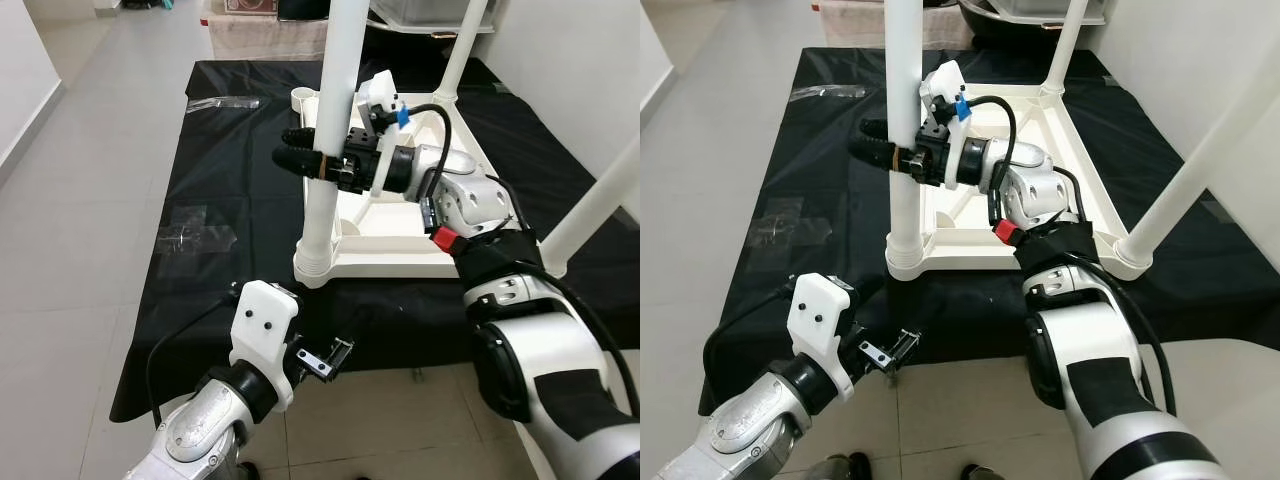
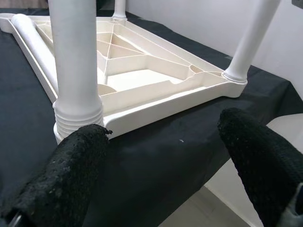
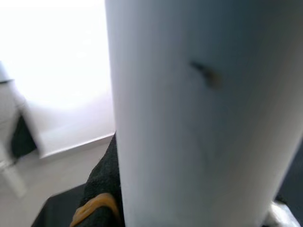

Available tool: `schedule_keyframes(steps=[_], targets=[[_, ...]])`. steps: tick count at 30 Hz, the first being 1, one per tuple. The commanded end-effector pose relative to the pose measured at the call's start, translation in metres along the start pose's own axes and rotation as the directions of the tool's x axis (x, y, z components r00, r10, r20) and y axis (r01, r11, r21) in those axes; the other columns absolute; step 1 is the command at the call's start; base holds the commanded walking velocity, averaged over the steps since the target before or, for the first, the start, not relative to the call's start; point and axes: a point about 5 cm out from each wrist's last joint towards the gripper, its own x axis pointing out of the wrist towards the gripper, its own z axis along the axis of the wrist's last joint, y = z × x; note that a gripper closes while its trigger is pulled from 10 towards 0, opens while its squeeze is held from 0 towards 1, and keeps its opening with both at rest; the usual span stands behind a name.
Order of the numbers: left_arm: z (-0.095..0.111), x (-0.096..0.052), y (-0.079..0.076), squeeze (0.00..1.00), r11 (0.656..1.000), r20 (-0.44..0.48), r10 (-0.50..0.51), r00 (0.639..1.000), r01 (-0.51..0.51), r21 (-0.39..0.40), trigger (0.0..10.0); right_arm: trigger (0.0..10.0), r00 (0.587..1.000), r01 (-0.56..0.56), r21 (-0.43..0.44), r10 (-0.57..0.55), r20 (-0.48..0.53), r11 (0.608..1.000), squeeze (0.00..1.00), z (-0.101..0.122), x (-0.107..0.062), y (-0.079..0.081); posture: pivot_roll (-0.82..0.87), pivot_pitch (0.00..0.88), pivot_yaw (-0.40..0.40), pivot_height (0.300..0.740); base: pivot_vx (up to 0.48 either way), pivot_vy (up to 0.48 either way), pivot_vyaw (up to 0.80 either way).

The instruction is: Building children table

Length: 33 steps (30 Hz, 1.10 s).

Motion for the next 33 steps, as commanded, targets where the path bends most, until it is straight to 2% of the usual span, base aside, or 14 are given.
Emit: schedule_keyframes(steps=[1,2,4,14,17,18,21,24,25,28,29,31,32,33], targets=[[-0.006,0.0,0.001,0.0,1.0,-0.025,0.003,1.0,-0.003,0.002,10.0,10.0,0.974,0.17,0.07,-0.157,-0.162,0.983,0.0,-0.038,-0.007,-0.009,0.12,0.217,-0.057,0.74,0.0,0.0,0.0],[-0.006,0.0,0.001,0.0,1.0,-0.025,0.004,1.0,-0.004,0.004,10.0,10.0,0.963,0.229,0.08,-0.214,-0.164,0.97,0.0,-0.039,-0.006,-0.012,0.12,0.215,-0.061,0.74,0.0,0.0,0.0],[-0.006,0.0,0.002,0.0,1.0,-0.025,0.005,1.0,-0.005,0.006,10.0,10.0,0.954,0.267,0.08,-0.252,-0.164,0.96,0.0,-0.039,-0.005,-0.013,0.12,0.215,-0.061,0.74,0.0,0.0,0.0],[-0.004,0.0,0.007,0.0,1.0,-0.023,0.013,1.0,-0.013,0.019,10.0,10.0,0.941,0.326,0.101,-0.312,-0.131,0.94,0.0,-0.042,-0.006,-0.008,0.12,0.215,-0.057,0.74,0.0,0.0,0.0],[-0.004,0.0,0.009,0.0,1.0,-0.022,0.017,1.0,-0.017,0.025,10.0,10.0,0.925,0.377,0.087,-0.369,-0.096,0.922,0.0,-0.04,-0.007,-0.004,0.12,0.218,-0.057,0.74,0.0,0.0,0.0],[-0.004,0.0,0.01,0.0,0.999,-0.021,0.021,1.0,-0.02,0.028,10.0,10.0,0.88,0.473,0.081,-0.465,-0.098,0.877,0.0,-0.04,-0.007,-0.006,0.12,0.223,-0.057,0.74,0.0,0.0,0.0],[-0.004,0.0,0.01,0.0,0.999,-0.021,0.021,1.0,-0.02,0.028,10.0,10.0,0.88,0.473,0.081,-0.465,-0.098,0.877,0.0,-0.04,-0.007,-0.006,0.12,0.223,-0.057,0.74,0.0,0.0,0.0],[-0.003,0.001,0.009,0.0,0.999,-0.019,0.021,1.0,-0.02,0.028,10.0,10.0,0.804,0.593,0.084,-0.584,-0.114,0.801,0.0,-0.041,-0.007,-0.013,0.12,0.231,-0.057,0.74,0.0,0.0,0.0],[-0.003,0.001,0.009,0.0,0.999,-0.019,0.021,1.0,-0.02,0.028,10.0,10.0,0.804,0.593,0.084,-0.584,-0.114,0.801,0.0,-0.041,-0.007,-0.013,0.12,0.231,-0.057,0.74,0.0,0.0,0.0],[-0.003,0.001,0.009,0.0,0.999,-0.017,0.022,1.0,-0.021,0.029,10.0,10.0,0.729,0.683,0.087,-0.673,-0.119,0.725,0.0,-0.041,-0.009,-0.018,0.12,0.234,-0.06,0.74,0.0,0.0,0.0],[-0.003,0.001,0.009,0.0,0.999,-0.017,0.022,1.0,-0.021,0.029,10.0,10.0,0.729,0.683,0.087,-0.673,-0.119,0.725,0.0,-0.041,-0.009,-0.018,0.12,0.234,-0.06,0.74,0.0,0.0,0.0],[-0.002,0.002,0.01,0.0,0.999,-0.015,0.023,1.0,-0.023,0.032,10.0,10.0,0.69,0.724,0.092,-0.714,-0.123,0.684,0.0,-0.042,-0.011,-0.019,0.12,0.235,-0.061,0.74,0.0,0.0,0.0],[-0.002,0.002,0.011,0.0,0.999,-0.013,0.026,1.0,-0.026,0.033,10.0,10.0,0.668,0.744,0.06,-0.735,-0.116,0.666,0.0,-0.042,-0.012,-0.018,0.12,0.235,-0.061,0.74,0.0,0.0,0.0],[-0.002,0.002,0.011,0.0,0.999,-0.013,0.026,1.0,-0.026,0.033,10.0,10.0,0.668,0.744,0.06,-0.735,-0.116,0.666,0.0,-0.042,-0.012,-0.018,0.12,0.235,-0.061,0.74,0.0,0.0,0.0]])
